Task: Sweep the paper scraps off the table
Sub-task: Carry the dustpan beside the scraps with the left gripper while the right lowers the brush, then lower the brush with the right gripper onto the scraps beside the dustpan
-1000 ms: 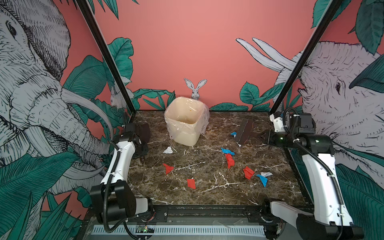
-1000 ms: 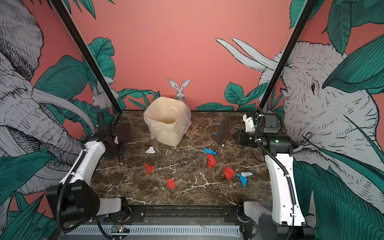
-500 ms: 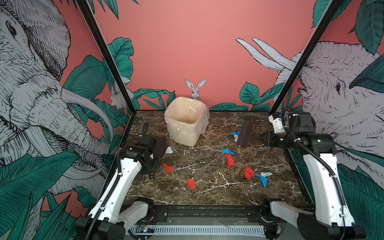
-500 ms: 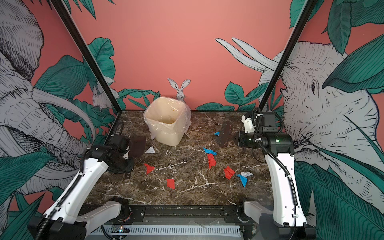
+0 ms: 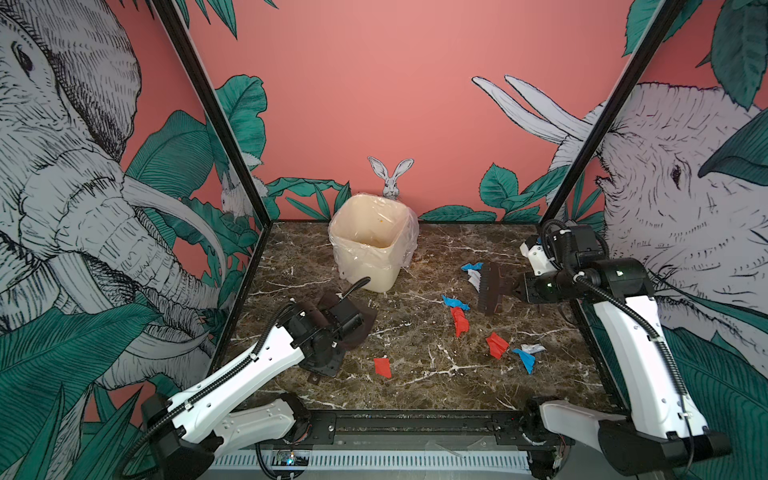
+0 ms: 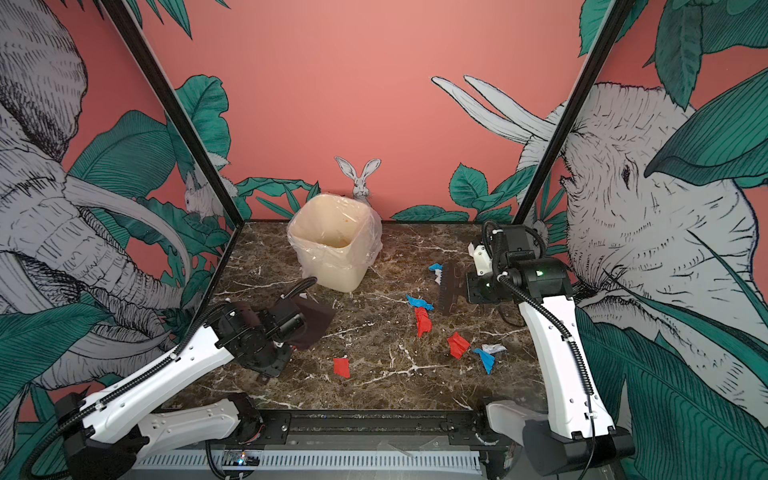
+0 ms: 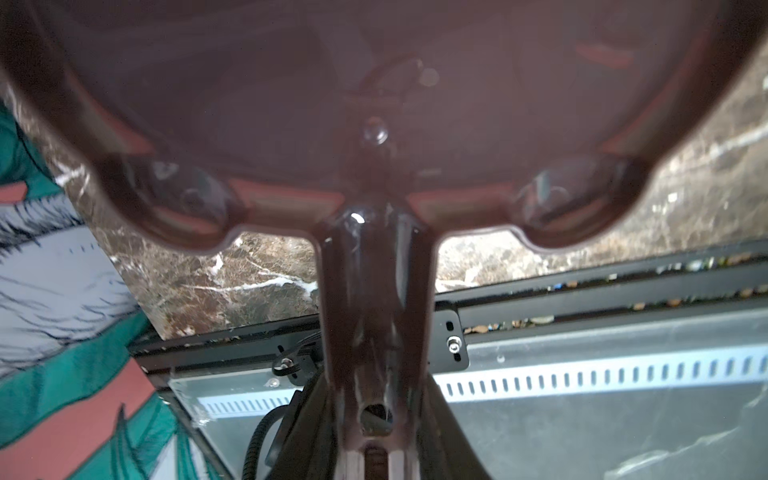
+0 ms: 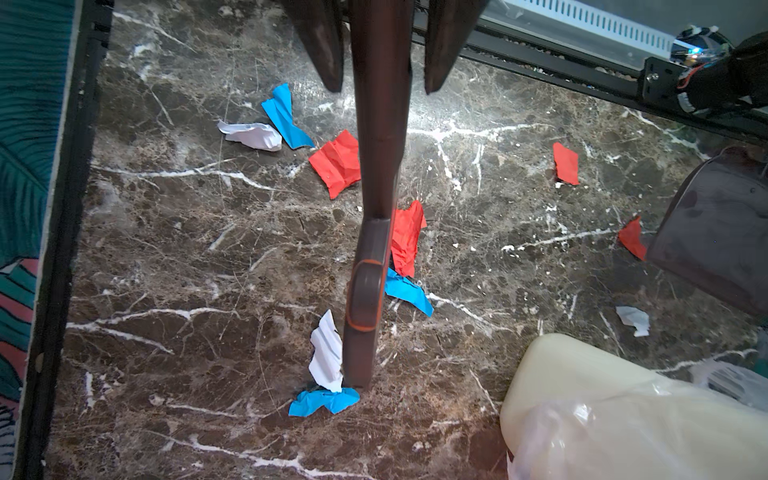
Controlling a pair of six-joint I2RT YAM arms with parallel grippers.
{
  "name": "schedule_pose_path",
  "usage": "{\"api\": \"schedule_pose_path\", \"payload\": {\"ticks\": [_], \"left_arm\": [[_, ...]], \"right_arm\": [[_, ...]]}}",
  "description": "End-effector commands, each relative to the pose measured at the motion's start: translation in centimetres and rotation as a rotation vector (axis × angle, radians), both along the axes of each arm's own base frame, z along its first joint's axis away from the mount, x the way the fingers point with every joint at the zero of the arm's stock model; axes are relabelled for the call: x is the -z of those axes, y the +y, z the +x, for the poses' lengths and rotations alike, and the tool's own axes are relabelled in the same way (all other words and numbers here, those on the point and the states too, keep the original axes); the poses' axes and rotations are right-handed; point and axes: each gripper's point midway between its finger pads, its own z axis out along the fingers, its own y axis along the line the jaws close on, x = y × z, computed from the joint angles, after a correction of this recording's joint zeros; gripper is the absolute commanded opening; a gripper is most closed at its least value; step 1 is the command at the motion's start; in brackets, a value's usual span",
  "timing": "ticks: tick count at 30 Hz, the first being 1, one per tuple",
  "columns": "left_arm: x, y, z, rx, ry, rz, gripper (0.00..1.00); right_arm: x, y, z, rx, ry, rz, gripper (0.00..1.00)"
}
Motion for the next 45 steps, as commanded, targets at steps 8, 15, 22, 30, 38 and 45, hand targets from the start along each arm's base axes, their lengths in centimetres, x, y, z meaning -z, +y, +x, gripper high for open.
{"api": "schedule_pose_path", "payload": {"ticks": [8, 15, 22, 30, 38, 45], "left_arm": [[0.5, -8.8, 0.7, 0.368, -0.008, -0.025, 0.00], [1.5, -13.0, -0.2, 0.568, 0.067, -0.084, 0.00], [2.8, -15.1, -0.3, 0.672, 0.129, -0.087, 0.00], [3.9, -16.5, -0.6, 0.797, 0.187, -0.098, 0.00], [4.0, -16.2, -1.9, 0.849, 0.247, -0.126, 0.00], [3.9, -16.3, -1.8, 0.872, 0.246, -0.117, 0.00]], "right_arm": [[1.8, -2.9, -2.6, -0.018, 0.111, -0.282, 0.00], [2.7, -4.0, -3.1, -0.008, 0.174, -0.392, 0.00], [2.7, -4.8, -2.6, 0.044, 0.206, -0.443, 0.00], [4.8, -4.1, -1.8, 0.040, 0.280, -0.459, 0.00], [6.7, -3.0, -0.3, -0.002, 0.278, -0.459, 0.00], [8.5, -2.2, -0.7, -0.031, 0.317, -0.436, 0.00]]}}
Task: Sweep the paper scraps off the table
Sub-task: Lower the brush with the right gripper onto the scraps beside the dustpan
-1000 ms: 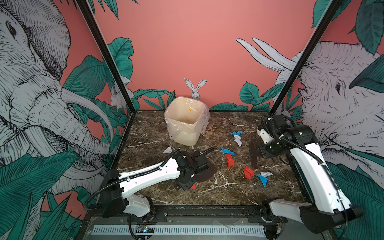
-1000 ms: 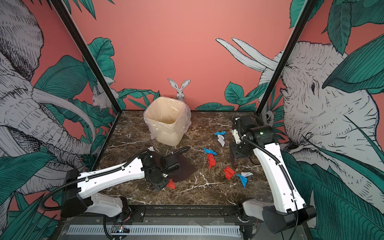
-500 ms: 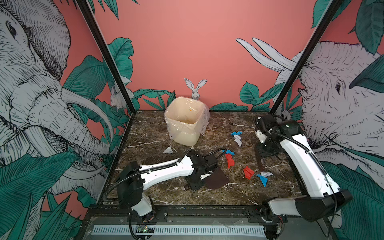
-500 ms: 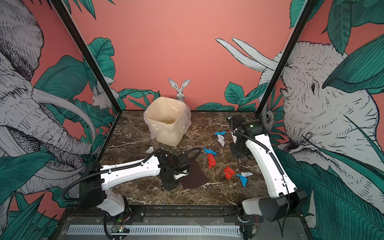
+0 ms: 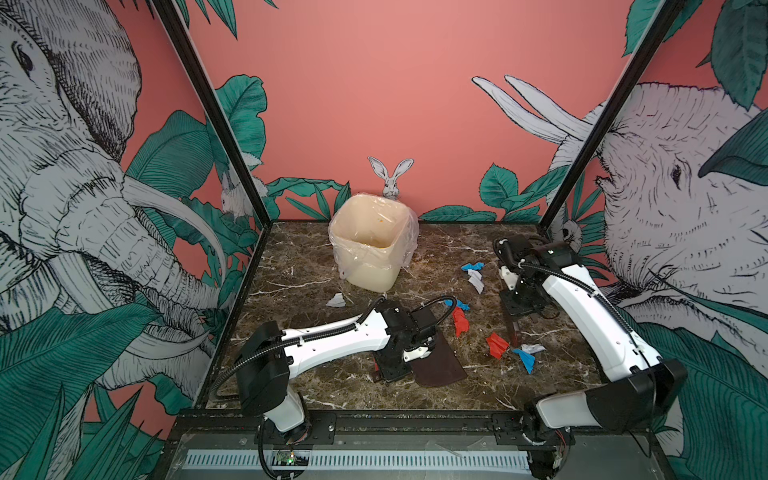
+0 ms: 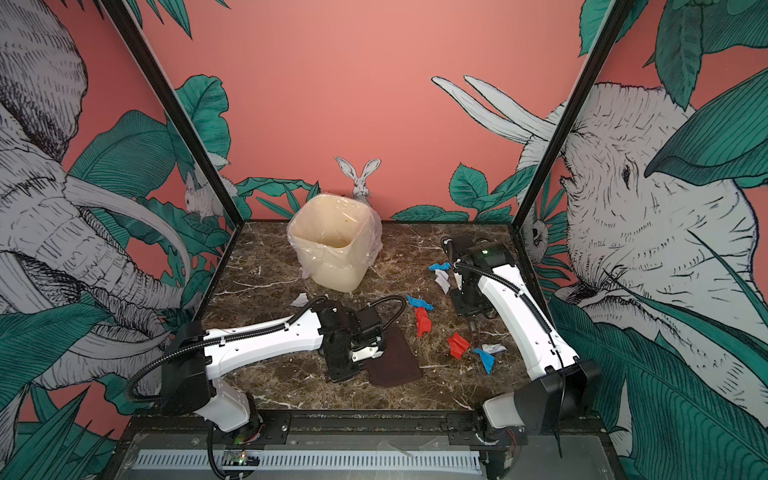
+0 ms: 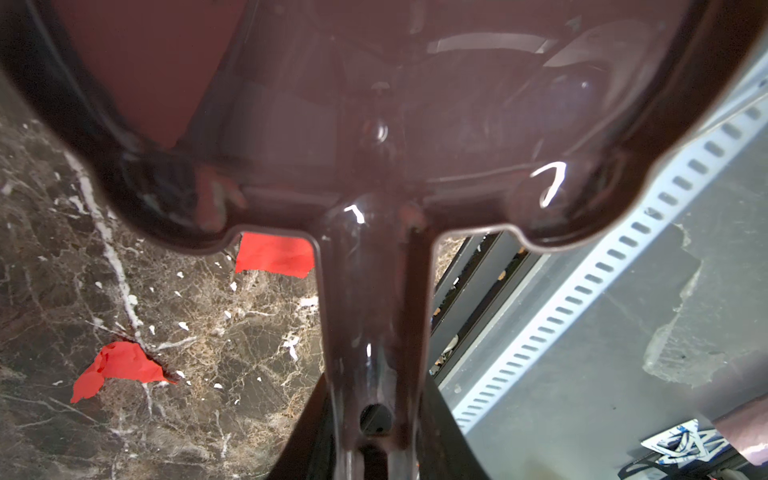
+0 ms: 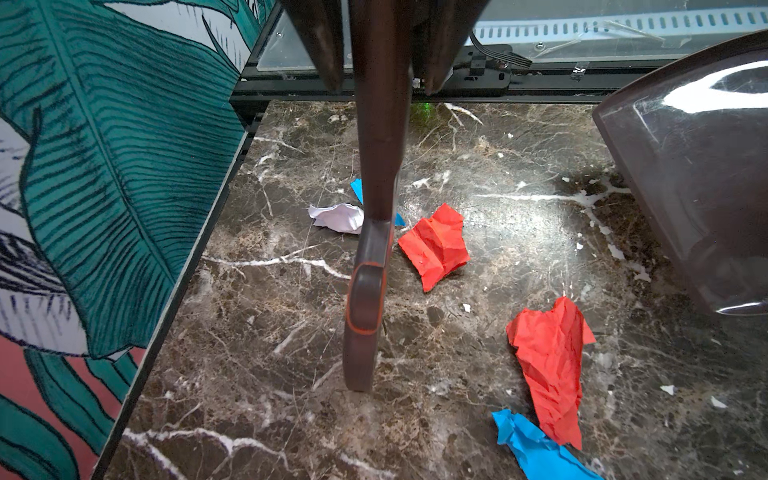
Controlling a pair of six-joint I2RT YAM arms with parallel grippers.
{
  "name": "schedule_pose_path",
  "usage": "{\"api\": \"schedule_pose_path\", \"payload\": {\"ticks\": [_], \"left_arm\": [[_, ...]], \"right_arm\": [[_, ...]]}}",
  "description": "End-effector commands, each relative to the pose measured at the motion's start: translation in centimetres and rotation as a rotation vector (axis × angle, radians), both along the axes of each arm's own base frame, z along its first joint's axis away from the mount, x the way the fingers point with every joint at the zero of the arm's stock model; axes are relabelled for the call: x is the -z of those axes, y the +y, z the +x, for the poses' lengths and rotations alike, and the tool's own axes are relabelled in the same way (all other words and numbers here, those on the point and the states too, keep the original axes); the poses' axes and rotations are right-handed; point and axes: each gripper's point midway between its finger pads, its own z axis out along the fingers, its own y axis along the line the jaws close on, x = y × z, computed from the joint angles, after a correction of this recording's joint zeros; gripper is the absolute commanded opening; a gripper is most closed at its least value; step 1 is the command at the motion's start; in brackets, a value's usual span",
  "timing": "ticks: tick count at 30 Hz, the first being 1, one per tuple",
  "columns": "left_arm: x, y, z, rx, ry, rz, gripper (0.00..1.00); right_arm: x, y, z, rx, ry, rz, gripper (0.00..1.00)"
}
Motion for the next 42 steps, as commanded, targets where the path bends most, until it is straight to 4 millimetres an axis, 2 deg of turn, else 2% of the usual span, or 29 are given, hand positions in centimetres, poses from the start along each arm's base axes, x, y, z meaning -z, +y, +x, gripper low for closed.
{"api": "schedule_pose_path", "payload": {"ticks": [1, 8, 13, 18, 24, 29, 33, 37, 42], "left_arm": [[-0.8, 0.1, -0.4, 0.046, 0.003, -0.008, 0.00], [-0.2, 1.1, -0.6, 0.076, -0.003, 0.048, 0.00], [-0.3, 1.7, -0.9, 0.076, -0.004, 0.062, 0.00], [-0.4, 1.4, -1.5, 0.069, 0.010, 0.057, 0.00], [-0.7, 1.5, -2.6, 0.021, 0.049, 0.075, 0.00], [-0.4, 1.9, -3.3, 0.012, 0.070, 0.096, 0.00], [0.2, 2.1, -1.8, 0.017, -0.023, 0.156, 0.00], [0.4, 1.4, -0.2, 0.029, -0.121, 0.131, 0.00], [0.6, 1.7, 1.5, 0.065, -0.222, 0.154, 0.00]], "right_arm": [[0.1, 0.5, -0.1, -0.010, -0.003, 0.016, 0.00], [0.1, 2.4, -1.7, -0.024, 0.026, 0.077, 0.00], [-0.3, 4.7, -3.7, -0.042, 0.054, 0.123, 0.00], [-1.1, 6.9, -5.5, -0.087, 0.075, 0.139, 0.00], [-2.3, 5.5, -5.8, -0.100, 0.064, 0.052, 0.00], [-1.1, 5.4, -6.0, -0.122, 0.102, 0.029, 0.00], [-0.3, 5.5, -6.0, -0.130, 0.114, 0.029, 0.00], [0.2, 5.5, -6.2, -0.139, 0.118, 0.031, 0.00], [1.0, 5.6, -6.6, -0.143, 0.136, 0.047, 0.00]]}}
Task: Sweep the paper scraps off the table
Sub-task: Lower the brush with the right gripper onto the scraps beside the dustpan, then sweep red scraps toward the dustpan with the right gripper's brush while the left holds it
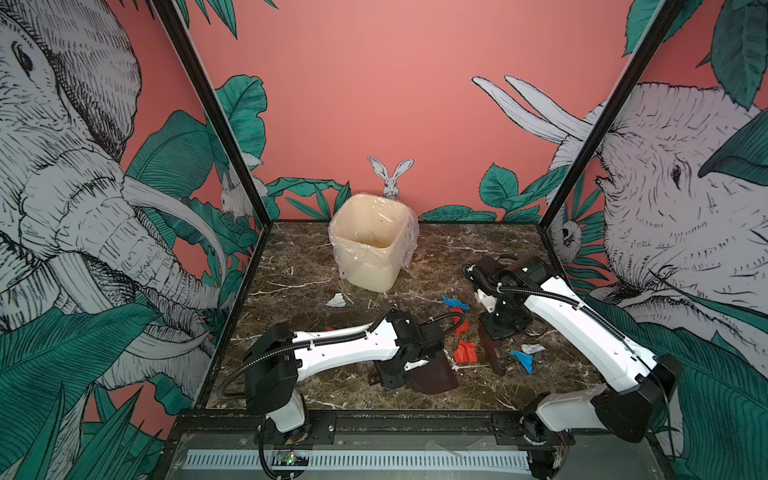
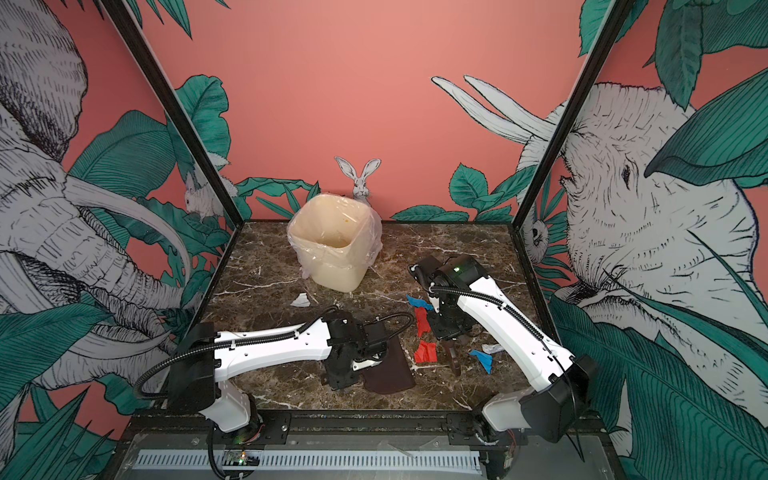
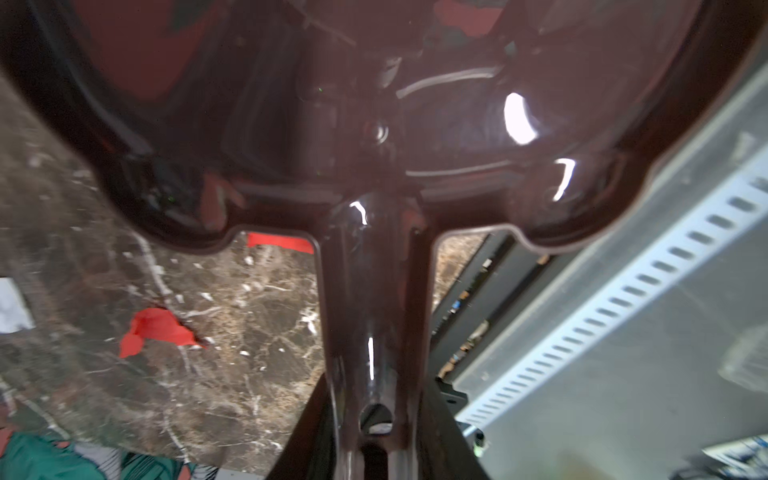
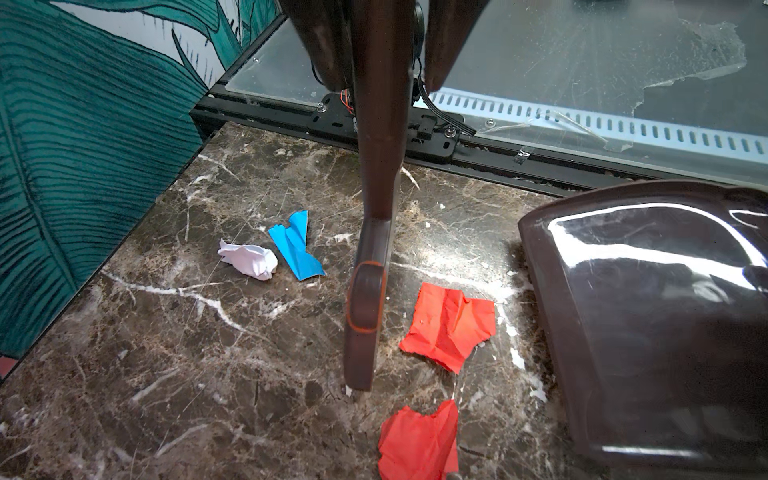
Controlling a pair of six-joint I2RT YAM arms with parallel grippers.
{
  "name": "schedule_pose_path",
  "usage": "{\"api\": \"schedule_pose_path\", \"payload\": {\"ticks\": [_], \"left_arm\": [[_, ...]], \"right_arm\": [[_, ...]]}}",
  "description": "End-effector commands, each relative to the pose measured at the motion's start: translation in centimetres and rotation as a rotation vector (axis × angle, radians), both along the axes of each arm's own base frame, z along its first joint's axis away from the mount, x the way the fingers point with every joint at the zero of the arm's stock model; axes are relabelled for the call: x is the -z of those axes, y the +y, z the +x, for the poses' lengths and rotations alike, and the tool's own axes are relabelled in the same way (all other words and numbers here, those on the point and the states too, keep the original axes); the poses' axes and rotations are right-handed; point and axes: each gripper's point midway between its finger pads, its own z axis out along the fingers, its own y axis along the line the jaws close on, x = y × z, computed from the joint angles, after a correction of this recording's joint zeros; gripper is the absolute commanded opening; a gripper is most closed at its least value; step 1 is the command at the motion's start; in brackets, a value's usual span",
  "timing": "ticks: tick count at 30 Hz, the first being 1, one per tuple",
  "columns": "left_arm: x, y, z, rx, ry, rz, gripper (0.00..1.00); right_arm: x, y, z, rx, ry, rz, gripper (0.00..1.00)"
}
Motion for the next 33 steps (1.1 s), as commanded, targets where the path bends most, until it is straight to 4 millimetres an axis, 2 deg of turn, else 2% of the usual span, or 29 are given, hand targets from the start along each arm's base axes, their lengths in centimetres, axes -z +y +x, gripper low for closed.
{"api": "schedule_pose_path", "payload": {"ticks": [1, 8, 18, 27, 30, 33], "left_arm": [[-0.3, 0.3, 1.5, 0.037, -0.096, 0.008, 0.00], [0.8, 0.6, 0.4, 0.071, -0.026, 0.026, 0.00], [1.5, 0.2, -0.3, 0.092, 0.028, 0.012, 0.00], [1.9, 0.5, -0.1, 0.051, 0.064, -0.001, 0.00], [2.0, 0.4, -0.2, 0.049, 0.081, -0.008, 0.00], [2.2, 0.5, -0.1, 0.038, 0.096, -0.012, 0.00]], "right_arm": [[0.2, -0.1, -0.4, -0.012, -0.006, 0.007, 0.00], [0.7, 0.6, -1.1, -0.023, 0.014, 0.031, 0.00], [0.9, 2.8, -1.5, -0.065, 0.031, 0.061, 0.00], [-0.6, 5.0, -1.7, -0.094, 0.015, 0.150, 0.00], [-1.1, 5.0, -1.6, -0.098, 0.000, 0.153, 0.00], [-1.3, 3.9, -1.5, -0.103, -0.010, 0.101, 0.00]]}}
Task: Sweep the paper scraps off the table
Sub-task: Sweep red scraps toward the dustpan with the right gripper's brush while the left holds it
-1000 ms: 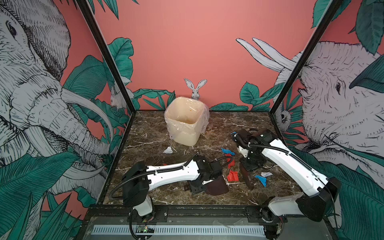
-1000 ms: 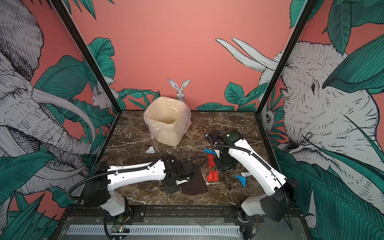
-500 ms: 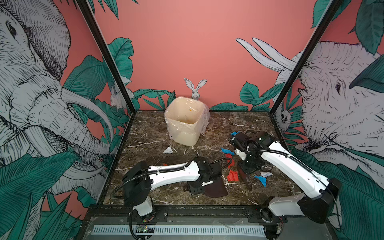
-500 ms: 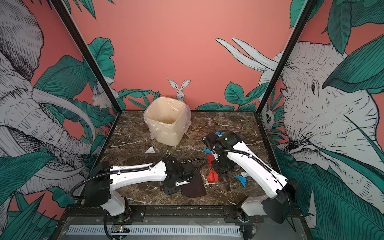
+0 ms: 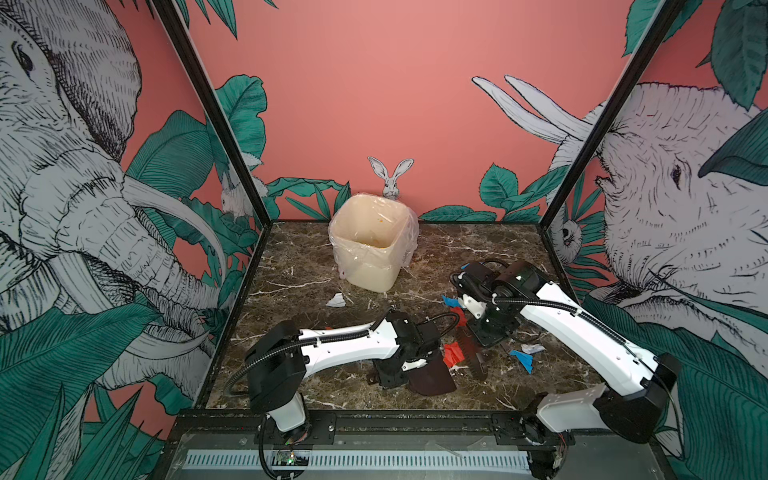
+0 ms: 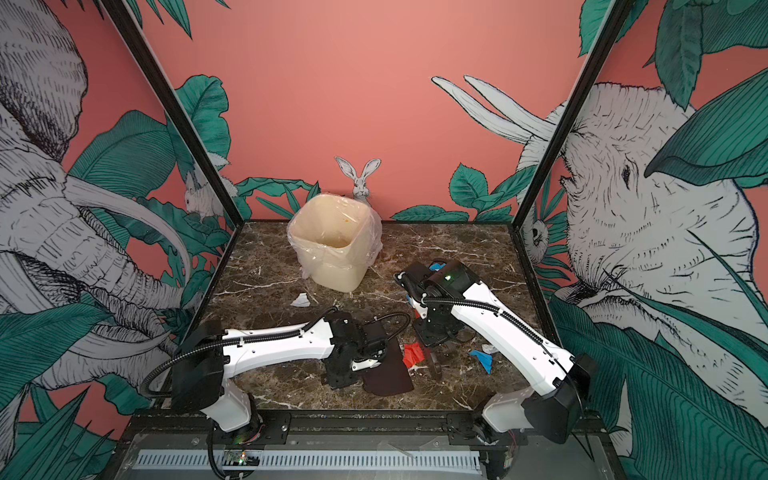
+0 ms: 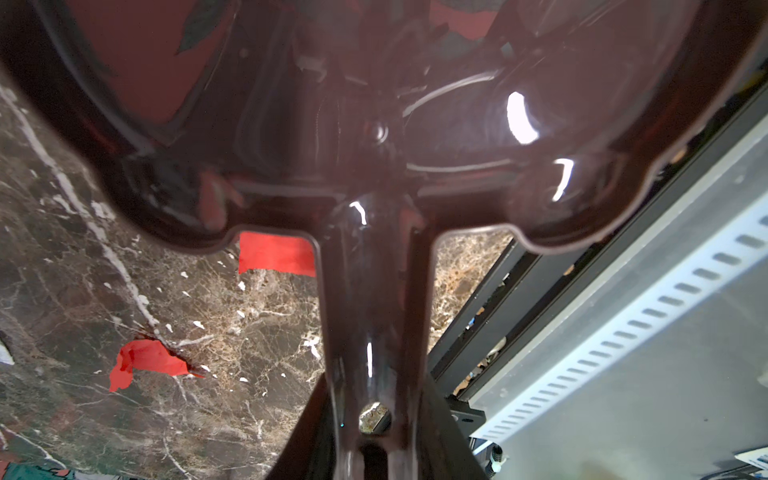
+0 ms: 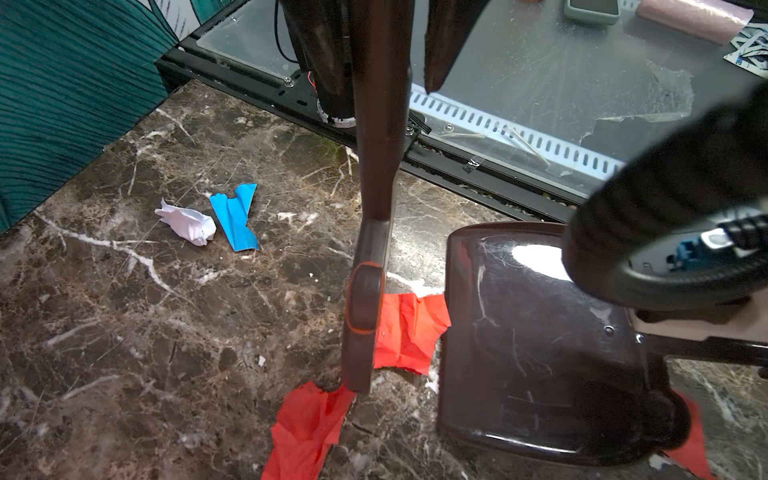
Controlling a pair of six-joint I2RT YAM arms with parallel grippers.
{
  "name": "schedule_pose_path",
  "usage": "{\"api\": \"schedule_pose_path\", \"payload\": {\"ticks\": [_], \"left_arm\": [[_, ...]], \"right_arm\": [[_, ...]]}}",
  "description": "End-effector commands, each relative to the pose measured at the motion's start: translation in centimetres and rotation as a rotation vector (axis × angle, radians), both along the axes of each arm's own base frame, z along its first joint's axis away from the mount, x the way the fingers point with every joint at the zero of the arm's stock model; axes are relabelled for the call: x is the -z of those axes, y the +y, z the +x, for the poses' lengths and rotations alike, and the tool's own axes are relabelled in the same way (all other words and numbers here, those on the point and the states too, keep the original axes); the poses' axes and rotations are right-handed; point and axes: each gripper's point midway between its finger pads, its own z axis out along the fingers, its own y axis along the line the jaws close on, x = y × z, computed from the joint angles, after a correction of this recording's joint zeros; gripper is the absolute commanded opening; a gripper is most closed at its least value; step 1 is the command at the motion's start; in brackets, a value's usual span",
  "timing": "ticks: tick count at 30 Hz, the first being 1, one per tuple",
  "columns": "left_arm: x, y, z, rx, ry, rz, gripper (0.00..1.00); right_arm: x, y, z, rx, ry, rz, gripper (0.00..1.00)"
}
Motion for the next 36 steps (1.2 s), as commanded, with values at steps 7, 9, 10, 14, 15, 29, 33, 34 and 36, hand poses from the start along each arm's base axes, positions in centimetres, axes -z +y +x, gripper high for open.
{"api": "schedule_pose_path", "payload": {"ticks": [7, 9, 10, 14, 15, 29, 33, 34, 36], "left_arm": [[0.2, 0.5, -0.2, -0.010, 0.057, -0.009, 0.00], [0.2, 0.6, -0.3, -0.009, 0.065, -0.002, 0.00], [0.2, 0.7, -0.4, -0.009, 0.068, -0.003, 0.00], [0.0, 0.5, -0.6, -0.020, 0.083, -0.009, 0.00], [-0.1, 0.5, -0.7, -0.024, 0.090, -0.011, 0.00], [0.4, 0.7, -0.3, -0.039, 0.073, 0.018, 0.00], [0.3, 0.8, -0.1, -0.043, 0.063, 0.017, 0.00], [0.3, 0.8, -0.1, -0.042, 0.061, 0.017, 0.00], [0.2, 0.9, 0.0, -0.044, 0.053, 0.017, 0.00]], "right_arm": [[0.1, -1.4, 0.4, 0.006, -0.015, -0.096, 0.00], [0.0, -1.7, 0.7, 0.006, -0.025, -0.125, 0.00], [0.0, -1.9, 0.7, 0.001, -0.024, -0.140, 0.00], [0.4, -2.1, 0.4, -0.016, 0.005, -0.160, 0.00], [0.5, -2.0, 0.4, -0.019, 0.008, -0.154, 0.00], [1.5, 1.7, -0.2, -0.060, 0.060, -0.032, 0.00], [0.5, 4.1, -0.8, -0.089, 0.061, 0.070, 0.00], [0.2, 4.7, -0.9, -0.095, 0.058, 0.096, 0.00], [-0.4, 5.8, -1.2, -0.106, 0.060, 0.146, 0.00]]}}
